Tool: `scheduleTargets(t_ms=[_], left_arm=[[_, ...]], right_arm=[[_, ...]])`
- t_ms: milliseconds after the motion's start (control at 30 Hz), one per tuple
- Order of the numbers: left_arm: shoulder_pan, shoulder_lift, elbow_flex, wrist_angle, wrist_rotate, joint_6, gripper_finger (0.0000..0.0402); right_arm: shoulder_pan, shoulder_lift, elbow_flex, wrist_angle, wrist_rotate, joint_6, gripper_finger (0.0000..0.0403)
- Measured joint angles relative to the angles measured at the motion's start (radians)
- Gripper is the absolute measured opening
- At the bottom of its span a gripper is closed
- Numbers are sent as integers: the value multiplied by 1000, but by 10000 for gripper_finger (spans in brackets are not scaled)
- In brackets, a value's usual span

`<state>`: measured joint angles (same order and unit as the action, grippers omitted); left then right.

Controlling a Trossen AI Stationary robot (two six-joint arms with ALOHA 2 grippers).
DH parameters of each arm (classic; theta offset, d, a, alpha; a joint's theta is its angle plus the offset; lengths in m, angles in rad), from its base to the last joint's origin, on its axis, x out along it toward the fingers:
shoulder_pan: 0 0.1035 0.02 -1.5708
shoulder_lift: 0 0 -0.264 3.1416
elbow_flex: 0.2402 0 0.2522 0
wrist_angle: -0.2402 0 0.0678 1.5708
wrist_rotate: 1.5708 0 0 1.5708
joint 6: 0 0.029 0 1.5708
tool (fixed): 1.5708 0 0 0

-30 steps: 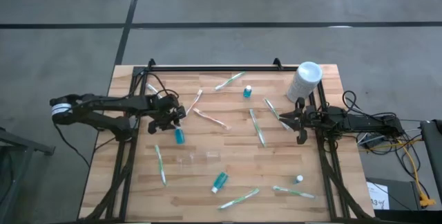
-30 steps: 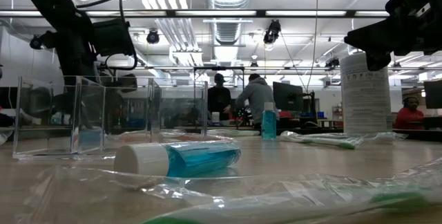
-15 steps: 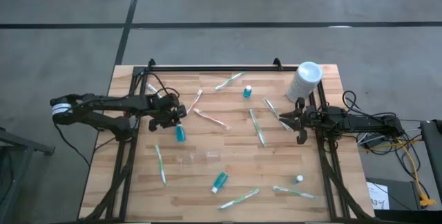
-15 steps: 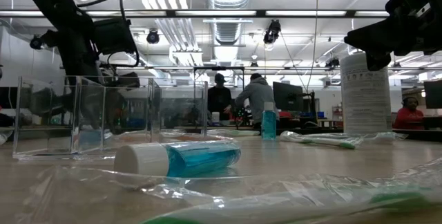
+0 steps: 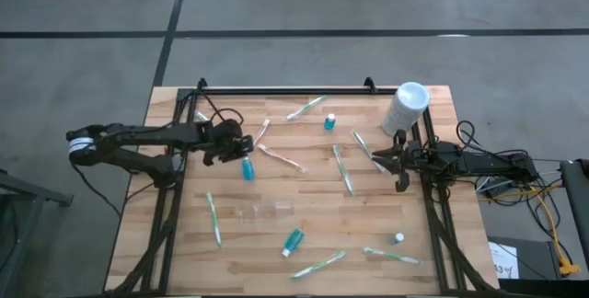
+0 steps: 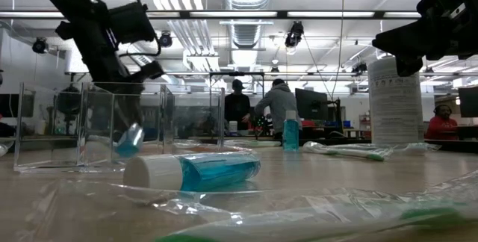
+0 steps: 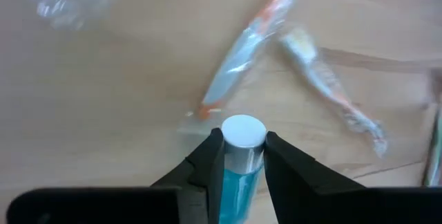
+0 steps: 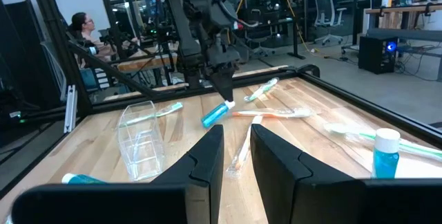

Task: Pick & Place toothbrushing station
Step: Put the blue mouthwash into the transparent organizer

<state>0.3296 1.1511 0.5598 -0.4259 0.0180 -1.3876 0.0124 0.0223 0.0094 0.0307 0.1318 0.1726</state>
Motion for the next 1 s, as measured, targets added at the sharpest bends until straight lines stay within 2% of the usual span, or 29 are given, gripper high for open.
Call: scheduleTargets(t_ms=[133, 367, 633, 867, 1000], left_arm=[[-24, -8, 33, -23, -56, 24, 92], [-25, -8, 42, -83, -55, 6, 88], [-24, -7, 22, -117, -19, -35, 88], [-24, -7, -30, -111, 51, -83, 85], [-24, -7, -43, -98, 53, -91, 85]], right_arm=[[0, 0, 0, 0, 0, 0, 68], [0, 0, 0, 0, 0, 0, 68], [0, 0, 0, 0, 0, 0, 68], [0, 0, 0, 0, 0, 0, 68], [0, 0, 0, 0, 0, 0, 68]])
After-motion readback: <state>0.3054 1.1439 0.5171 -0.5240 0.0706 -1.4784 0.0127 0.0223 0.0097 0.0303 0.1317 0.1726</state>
